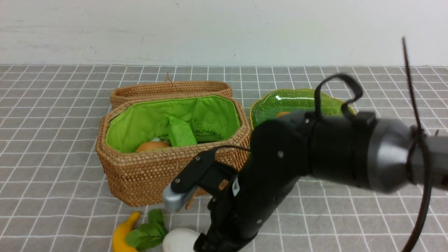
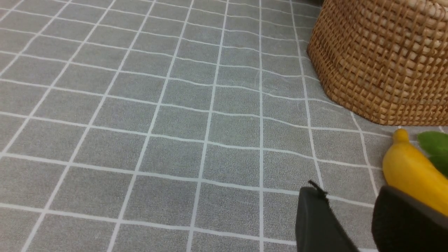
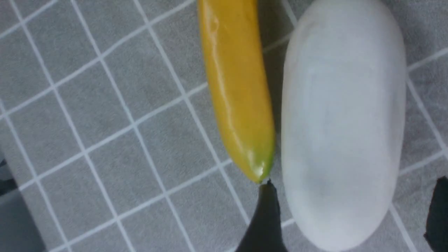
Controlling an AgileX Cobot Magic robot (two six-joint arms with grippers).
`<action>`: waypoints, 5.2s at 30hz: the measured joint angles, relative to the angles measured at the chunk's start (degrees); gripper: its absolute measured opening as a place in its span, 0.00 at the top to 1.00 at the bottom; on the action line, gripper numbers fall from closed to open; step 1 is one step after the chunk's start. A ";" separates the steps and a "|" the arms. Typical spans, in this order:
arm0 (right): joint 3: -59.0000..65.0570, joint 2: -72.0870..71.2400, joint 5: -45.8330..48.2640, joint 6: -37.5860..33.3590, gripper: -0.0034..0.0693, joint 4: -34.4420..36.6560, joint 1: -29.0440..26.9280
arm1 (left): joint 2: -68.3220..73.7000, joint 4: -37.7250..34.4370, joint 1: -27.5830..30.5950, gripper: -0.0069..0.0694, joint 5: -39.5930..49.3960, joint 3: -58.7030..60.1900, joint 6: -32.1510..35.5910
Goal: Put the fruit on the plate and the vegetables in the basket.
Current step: Take a daikon with your right arm and place it on the basket on the left, then use the right arm to grab a banana and put it into the right plate
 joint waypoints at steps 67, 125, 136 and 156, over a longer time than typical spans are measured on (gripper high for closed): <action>-5.87 4.21 -4.38 10.49 0.26 -17.25 4.93 | 0.00 0.00 0.00 0.60 0.00 0.00 0.00; -9.72 3.14 -0.99 2.53 0.13 -2.55 8.21 | 0.00 0.00 0.00 0.60 0.00 0.00 0.00; -9.67 13.14 -9.32 -8.76 0.14 2.42 9.78 | 0.00 0.00 0.00 0.60 0.00 0.00 0.00; -21.93 -0.30 6.62 -11.39 0.53 2.37 8.98 | 0.00 0.00 0.00 0.60 0.00 0.00 0.00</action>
